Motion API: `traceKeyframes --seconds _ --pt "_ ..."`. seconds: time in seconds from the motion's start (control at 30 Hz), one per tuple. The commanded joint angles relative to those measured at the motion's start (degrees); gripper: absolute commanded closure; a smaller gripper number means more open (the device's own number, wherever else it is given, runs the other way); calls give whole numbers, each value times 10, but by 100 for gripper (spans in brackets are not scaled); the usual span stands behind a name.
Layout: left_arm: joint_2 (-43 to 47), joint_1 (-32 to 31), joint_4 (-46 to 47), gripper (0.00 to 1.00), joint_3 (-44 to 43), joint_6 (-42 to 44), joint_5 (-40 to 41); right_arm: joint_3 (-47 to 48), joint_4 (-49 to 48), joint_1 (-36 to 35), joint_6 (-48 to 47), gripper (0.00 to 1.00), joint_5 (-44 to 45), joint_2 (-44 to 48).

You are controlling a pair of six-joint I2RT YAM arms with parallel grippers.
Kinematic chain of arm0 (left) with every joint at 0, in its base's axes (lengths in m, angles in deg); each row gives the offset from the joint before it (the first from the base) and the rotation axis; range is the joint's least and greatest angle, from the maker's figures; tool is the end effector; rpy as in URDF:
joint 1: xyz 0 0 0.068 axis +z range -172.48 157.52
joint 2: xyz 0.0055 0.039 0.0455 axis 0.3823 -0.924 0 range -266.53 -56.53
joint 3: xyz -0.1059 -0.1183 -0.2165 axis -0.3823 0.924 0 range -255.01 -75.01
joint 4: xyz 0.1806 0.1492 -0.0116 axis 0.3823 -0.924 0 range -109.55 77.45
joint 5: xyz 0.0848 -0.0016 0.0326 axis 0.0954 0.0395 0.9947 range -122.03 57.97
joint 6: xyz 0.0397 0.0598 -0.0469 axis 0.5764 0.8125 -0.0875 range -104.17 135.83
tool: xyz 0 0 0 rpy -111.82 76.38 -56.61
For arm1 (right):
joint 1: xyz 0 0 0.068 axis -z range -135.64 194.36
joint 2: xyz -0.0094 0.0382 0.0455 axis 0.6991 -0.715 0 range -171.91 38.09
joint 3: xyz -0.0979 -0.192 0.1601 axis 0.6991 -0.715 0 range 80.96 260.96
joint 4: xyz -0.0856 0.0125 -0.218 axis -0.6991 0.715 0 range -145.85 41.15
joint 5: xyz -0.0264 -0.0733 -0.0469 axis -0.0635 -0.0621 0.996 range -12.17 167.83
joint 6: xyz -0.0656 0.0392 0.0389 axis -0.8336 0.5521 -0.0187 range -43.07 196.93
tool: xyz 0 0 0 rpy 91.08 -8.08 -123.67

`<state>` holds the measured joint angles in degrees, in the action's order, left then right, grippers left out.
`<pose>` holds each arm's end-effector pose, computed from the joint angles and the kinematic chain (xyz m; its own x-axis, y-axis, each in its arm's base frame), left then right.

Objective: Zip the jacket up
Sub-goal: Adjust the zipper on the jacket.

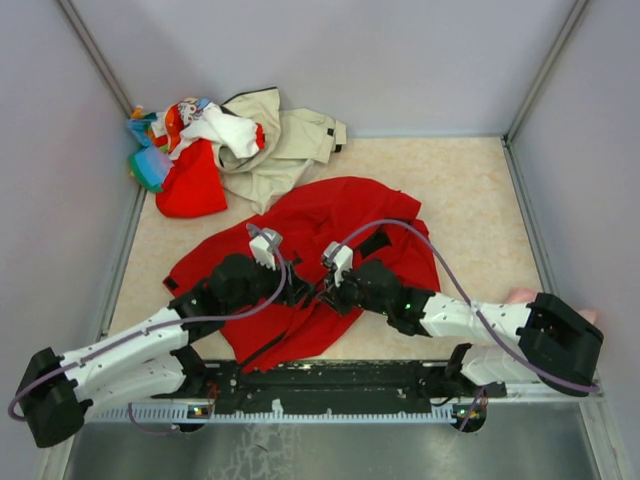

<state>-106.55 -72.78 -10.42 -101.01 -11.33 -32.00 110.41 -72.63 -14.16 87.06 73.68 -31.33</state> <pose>0.1366 -0.1644 0.2234 -0.5629 -0.0366 -0.8257 0.5756 0.6996 -0.4234 0.1366 0.2332 0.2048 -0.3581 -0.2491 -0.8999 -0.8353 0.5160 0.1896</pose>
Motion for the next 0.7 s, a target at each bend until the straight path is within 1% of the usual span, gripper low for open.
traceKeyframes --seconds 0.0,0.17,0.23,0.43,0.6,0.63,0.67 --pt "-50 19 -51 30 -86 18 18 -14 -42 -10 -14 100 -2 19" --pt "-158 35 -59 28 -159 45 -63 -19 -48 -10 -23 100 5 25" --pt "-194 37 -76 27 -191 58 -86 -20 -51 -10 -25 100 8 31" --pt "-277 42 -96 27 -238 72 -119 -21 -59 -10 -33 100 10 34" --pt "-335 43 -109 30 -264 77 -152 -19 -64 -10 -34 100 13 33" --pt "-346 43 -111 33 -268 77 -160 -19 -64 -10 -34 100 14 32" --pt "-357 42 -111 38 -273 76 -172 -18 -64 -10 -34 100 15 32"
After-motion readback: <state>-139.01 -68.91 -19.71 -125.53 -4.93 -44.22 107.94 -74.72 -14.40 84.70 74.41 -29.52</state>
